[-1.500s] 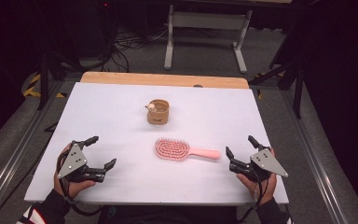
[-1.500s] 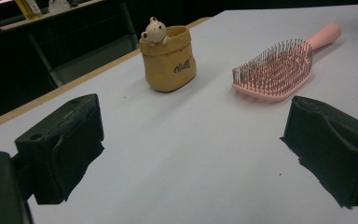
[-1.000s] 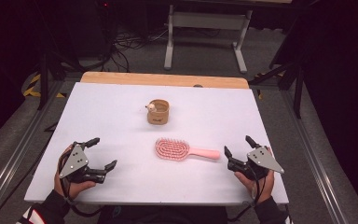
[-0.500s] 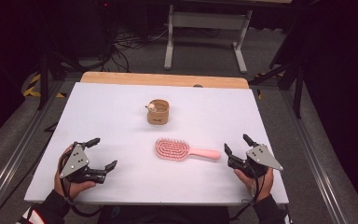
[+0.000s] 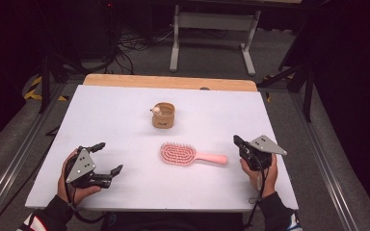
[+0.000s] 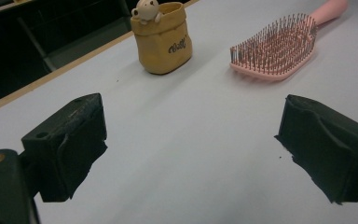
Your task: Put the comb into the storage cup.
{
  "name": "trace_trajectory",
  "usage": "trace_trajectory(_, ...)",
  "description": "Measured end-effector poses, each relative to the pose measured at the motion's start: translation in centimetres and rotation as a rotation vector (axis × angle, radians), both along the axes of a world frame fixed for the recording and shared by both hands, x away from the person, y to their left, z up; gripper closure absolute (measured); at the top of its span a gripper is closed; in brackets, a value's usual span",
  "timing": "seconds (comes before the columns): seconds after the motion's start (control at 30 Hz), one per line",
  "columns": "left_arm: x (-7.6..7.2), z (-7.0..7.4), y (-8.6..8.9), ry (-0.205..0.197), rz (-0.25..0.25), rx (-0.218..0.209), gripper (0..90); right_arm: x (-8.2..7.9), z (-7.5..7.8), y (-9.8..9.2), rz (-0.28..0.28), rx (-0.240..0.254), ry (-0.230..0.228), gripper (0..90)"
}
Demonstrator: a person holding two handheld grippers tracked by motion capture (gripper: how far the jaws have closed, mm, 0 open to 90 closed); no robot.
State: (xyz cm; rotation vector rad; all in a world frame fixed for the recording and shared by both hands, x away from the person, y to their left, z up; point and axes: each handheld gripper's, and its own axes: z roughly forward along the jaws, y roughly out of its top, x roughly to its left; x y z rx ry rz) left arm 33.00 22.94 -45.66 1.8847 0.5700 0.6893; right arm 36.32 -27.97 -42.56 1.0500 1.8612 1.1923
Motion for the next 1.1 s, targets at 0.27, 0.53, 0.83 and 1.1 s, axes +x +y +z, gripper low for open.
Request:
trace_trajectory(0.27,0.0,-0.1,-0.1,0.01,-0.012,0.009,8.7,3.2,-1.6,2.2,0.054,-0.09,0.185,90.0)
trace_trajectory(0.53,0.0,0.0,0.1,0.006,-0.006,0.004,8.9,3.3,-3.2,2.1,0.08,-0.113,0.274,90.0)
trace_trajectory(0.83,0.1,-0.1,0.0,0.019,-0.006,0.012,8.5,3.0,-4.0,2.1,0.114,-0.158,0.327,90.0)
trace_trajectory(1.1,0.0,0.0,-0.1,0.002,0.013,0.015,9.0,1.8,-3.9,2.0,0.144,-0.176,0.329,90.0)
